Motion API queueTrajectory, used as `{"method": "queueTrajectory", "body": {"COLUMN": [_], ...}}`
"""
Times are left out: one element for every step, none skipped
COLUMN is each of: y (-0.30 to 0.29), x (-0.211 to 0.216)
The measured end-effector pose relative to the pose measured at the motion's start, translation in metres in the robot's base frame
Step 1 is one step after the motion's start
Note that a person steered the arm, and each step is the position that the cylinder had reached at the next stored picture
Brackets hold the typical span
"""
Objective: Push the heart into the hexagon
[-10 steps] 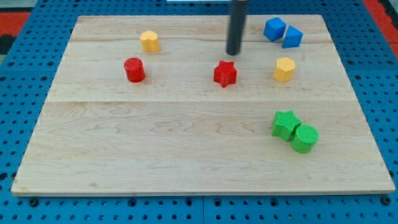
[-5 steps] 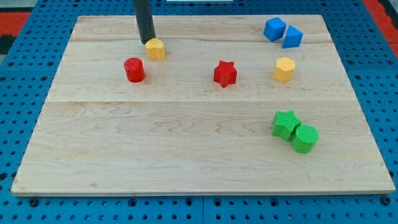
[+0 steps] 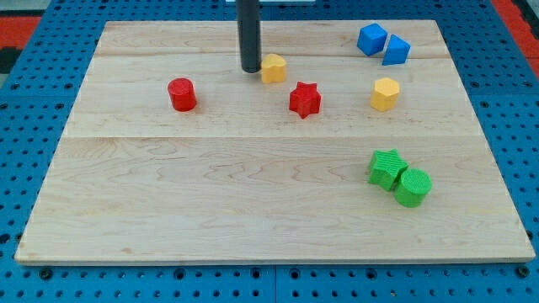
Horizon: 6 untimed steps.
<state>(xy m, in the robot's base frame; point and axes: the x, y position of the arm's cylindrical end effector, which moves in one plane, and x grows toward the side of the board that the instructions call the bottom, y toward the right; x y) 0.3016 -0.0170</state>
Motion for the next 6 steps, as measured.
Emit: {"method": "queueTrajectory", "body": {"y": [0.051, 0.093, 0.113, 0.153, 0.189, 0.191], "x": [0.0, 0.0, 0.001, 0.015, 0.019, 0.023]}}
